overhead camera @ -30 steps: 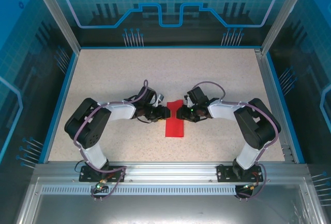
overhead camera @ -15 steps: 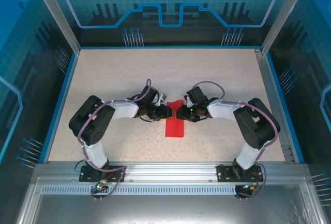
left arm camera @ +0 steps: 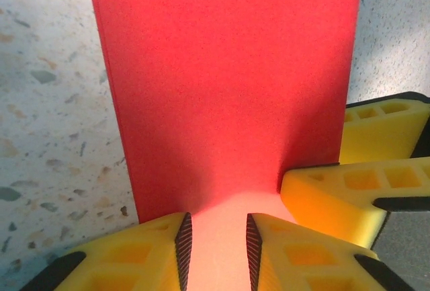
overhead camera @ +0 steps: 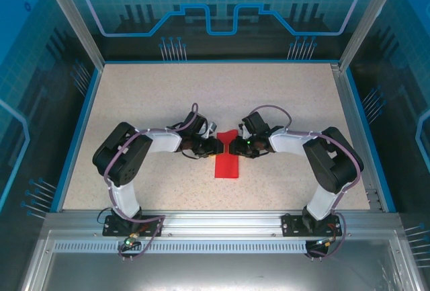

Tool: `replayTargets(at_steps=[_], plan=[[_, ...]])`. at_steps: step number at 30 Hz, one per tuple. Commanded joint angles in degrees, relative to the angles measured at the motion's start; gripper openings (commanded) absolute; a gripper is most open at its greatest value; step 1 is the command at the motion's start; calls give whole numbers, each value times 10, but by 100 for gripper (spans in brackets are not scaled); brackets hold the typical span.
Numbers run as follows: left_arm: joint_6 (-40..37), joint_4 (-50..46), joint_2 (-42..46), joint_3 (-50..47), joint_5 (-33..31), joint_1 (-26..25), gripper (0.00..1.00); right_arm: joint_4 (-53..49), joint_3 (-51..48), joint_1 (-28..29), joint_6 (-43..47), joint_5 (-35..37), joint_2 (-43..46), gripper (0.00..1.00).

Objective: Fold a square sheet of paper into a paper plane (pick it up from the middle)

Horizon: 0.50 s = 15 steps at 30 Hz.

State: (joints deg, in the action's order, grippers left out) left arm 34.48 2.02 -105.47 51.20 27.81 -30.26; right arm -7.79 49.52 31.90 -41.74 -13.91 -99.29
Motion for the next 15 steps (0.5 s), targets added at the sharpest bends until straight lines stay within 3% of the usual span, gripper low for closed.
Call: replayTargets(at_steps=[1, 8, 15], plan=[[-37, -35, -33, 4, -33, -6, 29, -7, 3, 17, 10, 11, -18, 37], [-58, -52, -54, 2, -58, -6, 27, -26, 1, 8, 13, 19, 19, 46], [-67, -60, -65, 3, -74, -7, 26, -22, -33, -6, -1, 8, 82, 47]])
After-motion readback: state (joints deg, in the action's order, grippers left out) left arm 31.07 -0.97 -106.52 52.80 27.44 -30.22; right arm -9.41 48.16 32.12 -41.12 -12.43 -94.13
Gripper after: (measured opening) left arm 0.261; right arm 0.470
